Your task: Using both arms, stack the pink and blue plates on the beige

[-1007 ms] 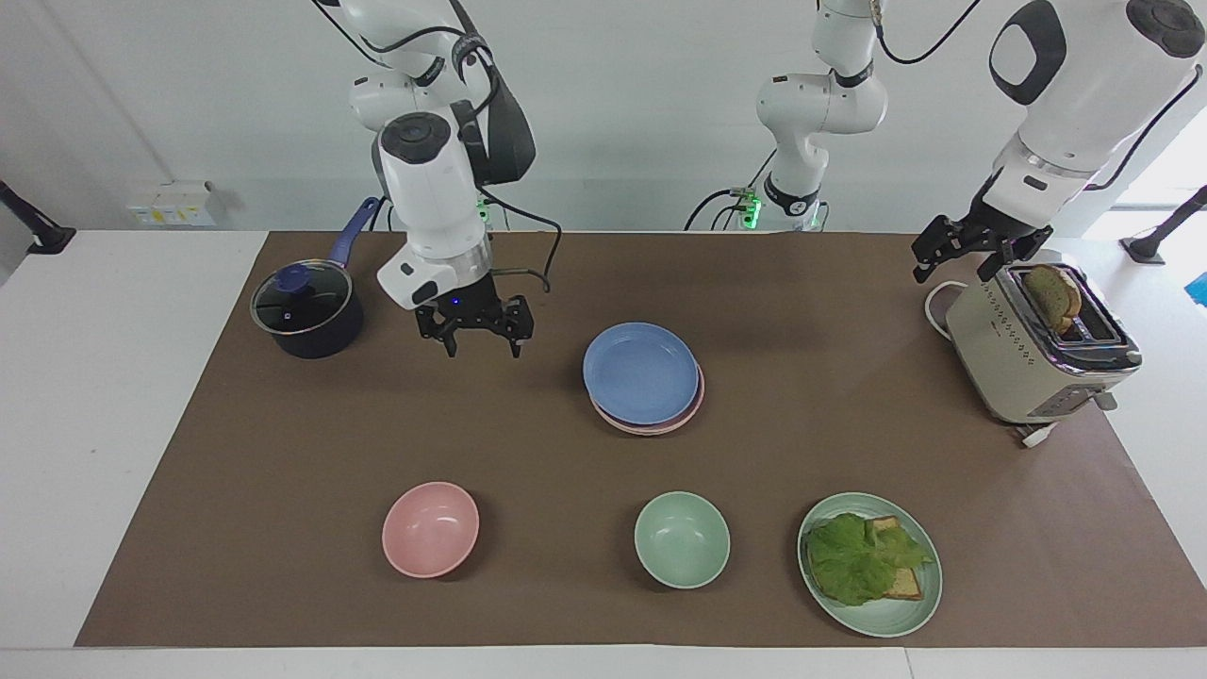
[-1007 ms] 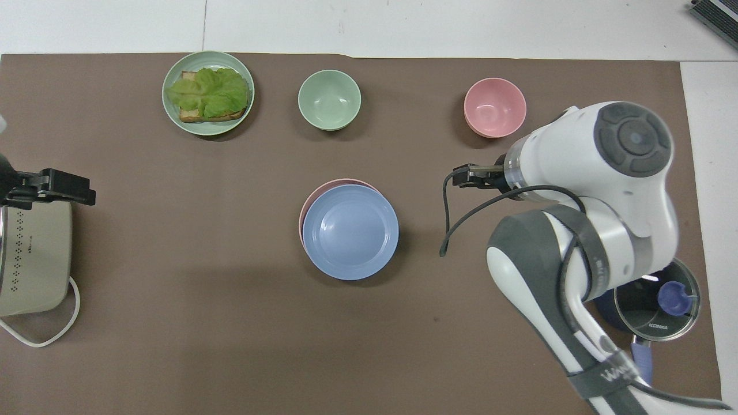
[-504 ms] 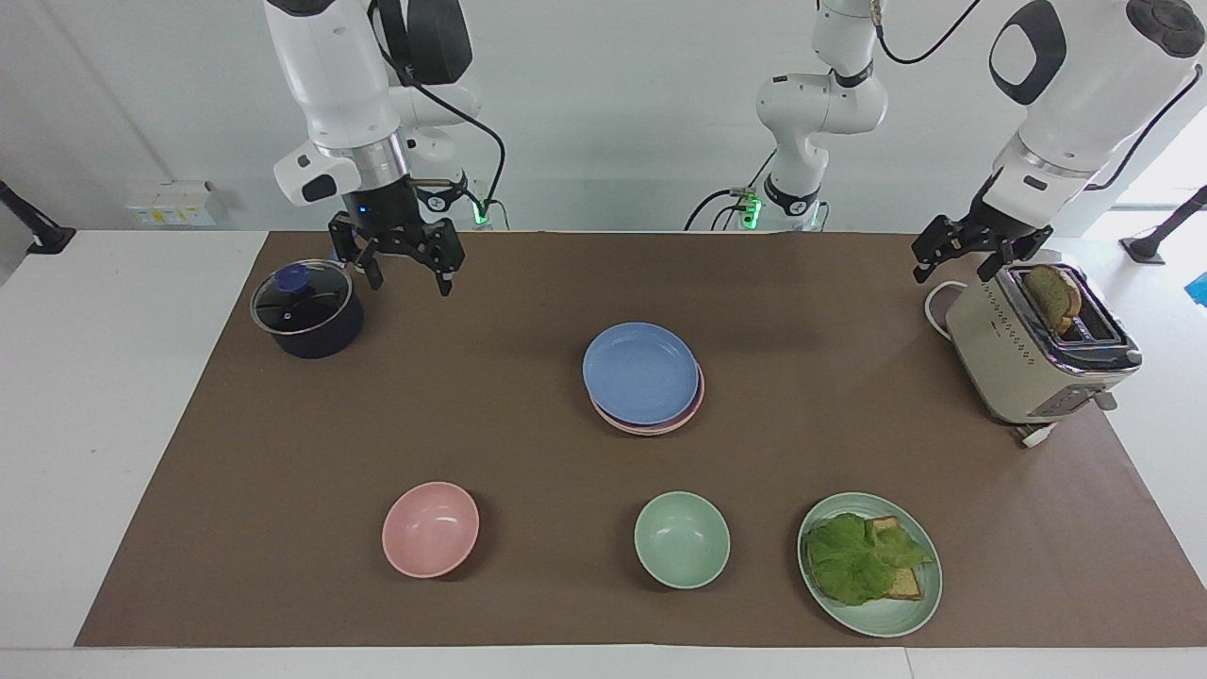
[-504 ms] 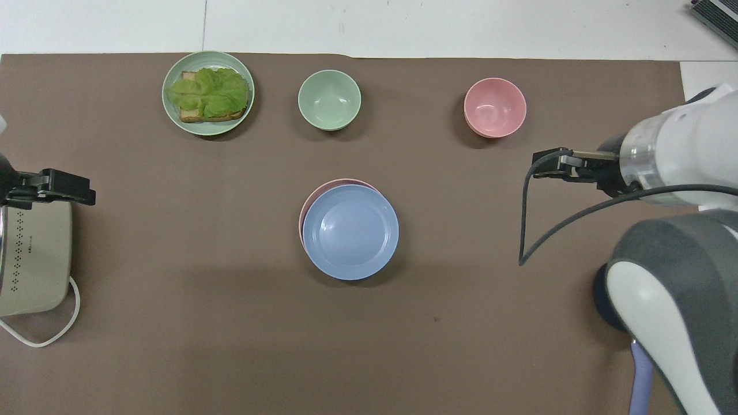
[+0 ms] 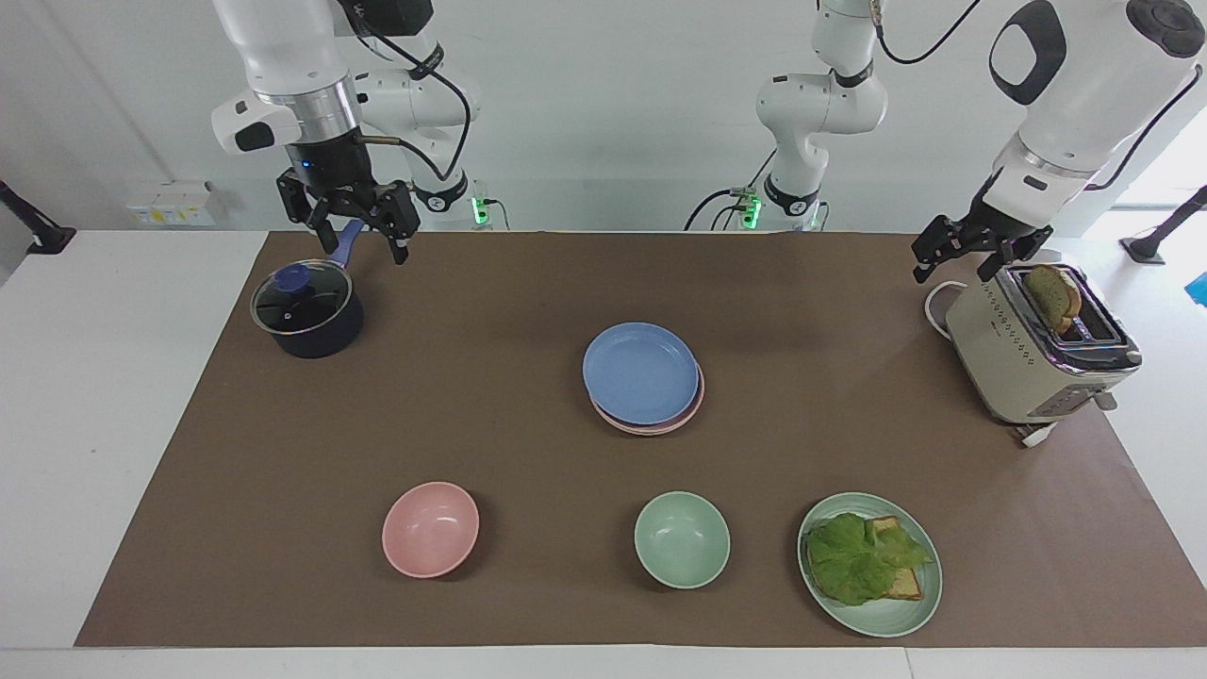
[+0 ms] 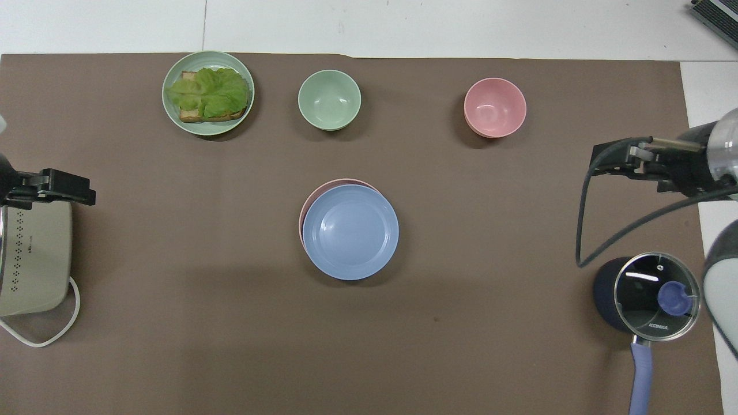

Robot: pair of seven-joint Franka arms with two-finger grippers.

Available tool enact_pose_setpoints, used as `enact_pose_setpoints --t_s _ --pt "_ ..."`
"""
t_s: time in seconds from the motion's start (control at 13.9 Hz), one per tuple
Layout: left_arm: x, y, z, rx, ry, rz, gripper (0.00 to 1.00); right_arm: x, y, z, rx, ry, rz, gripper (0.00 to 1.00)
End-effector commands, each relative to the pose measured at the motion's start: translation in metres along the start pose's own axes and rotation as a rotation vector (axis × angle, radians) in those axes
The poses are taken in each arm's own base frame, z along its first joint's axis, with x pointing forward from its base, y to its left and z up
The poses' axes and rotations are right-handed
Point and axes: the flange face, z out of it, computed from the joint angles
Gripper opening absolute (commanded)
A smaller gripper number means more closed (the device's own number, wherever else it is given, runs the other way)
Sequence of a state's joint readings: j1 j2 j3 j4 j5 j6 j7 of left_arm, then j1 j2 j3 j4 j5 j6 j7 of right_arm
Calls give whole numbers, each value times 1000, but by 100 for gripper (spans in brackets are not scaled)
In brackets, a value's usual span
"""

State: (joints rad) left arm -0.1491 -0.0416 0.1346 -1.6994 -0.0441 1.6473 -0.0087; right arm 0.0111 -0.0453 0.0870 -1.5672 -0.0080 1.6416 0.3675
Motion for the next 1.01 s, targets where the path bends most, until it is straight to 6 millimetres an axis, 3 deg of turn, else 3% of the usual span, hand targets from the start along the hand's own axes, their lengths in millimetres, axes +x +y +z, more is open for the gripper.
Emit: enact_pose_setpoints --t_s 0.0,0.36,0.72,0.94 --pt "-3 -2 -4 17 -3 10 100 3 27 -13 -23 -15 22 100" --pt "-3 -2 -4 17 -3 10 100 0 76 -18 -33 -40 -29 100" --pt "-3 -2 -3 19 -5 8 100 -4 77 5 -42 -92 -81 100" --pt "-3 -2 -3 17 -5 8 100 -3 78 4 -42 -92 -76 100"
